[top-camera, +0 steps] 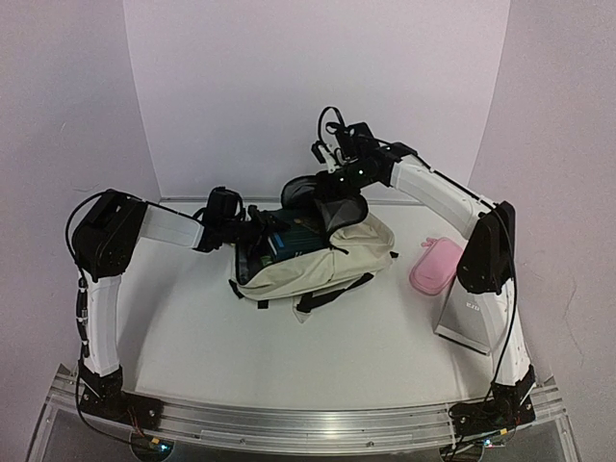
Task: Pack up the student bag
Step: Place the book in the student bag.
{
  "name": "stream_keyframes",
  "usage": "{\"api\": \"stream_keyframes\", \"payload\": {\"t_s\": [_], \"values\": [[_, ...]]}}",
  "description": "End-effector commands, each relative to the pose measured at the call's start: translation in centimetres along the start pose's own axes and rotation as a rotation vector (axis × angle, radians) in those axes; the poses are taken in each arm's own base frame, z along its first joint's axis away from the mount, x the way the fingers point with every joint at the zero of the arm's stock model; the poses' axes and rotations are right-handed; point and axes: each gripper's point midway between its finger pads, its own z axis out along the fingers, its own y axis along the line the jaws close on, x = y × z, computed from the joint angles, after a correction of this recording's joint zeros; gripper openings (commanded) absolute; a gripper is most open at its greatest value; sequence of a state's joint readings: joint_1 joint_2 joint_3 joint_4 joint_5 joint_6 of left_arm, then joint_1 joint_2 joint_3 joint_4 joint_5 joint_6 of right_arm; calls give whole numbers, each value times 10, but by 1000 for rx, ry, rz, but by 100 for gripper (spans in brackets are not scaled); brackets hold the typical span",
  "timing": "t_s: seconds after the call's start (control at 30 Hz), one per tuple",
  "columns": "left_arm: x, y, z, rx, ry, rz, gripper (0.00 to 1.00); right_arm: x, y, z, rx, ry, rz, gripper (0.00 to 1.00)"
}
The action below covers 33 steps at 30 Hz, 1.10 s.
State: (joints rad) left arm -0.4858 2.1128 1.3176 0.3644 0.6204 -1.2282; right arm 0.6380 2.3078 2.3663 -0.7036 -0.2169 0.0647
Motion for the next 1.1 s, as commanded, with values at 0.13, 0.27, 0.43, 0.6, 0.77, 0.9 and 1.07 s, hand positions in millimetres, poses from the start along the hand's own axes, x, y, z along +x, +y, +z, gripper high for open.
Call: {"api": "stream_keyframes", "payload": {"t_s": [0.13,0.27,0.43,0.6,0.77,0.9,1.07], "values": [[-17,-13,-39,-281,-82,113,97,-50,-8,-21,-26,-170,-31,0],[-11,-14,-61,-365,-88,138,100,-58,-11,-22,-15,-197,-51,0],[-4,-26,-89,-387,-123,172,100,-60,-4,-26,-50,-203,-65,15],[2,-45,-112,-414,-124,244,100,-20,-26,-23,-17,-93,14,55],[12,-49,-127,-440,-81,302,100,13,-34,-43,-85,-9,71,68],[22,-58,-131,-401,-40,345,100,8,-29,-76,-125,-28,84,74],[33,-74,-136,-347,-1,413,100,24,-61,-123,-51,-7,131,83]]}}
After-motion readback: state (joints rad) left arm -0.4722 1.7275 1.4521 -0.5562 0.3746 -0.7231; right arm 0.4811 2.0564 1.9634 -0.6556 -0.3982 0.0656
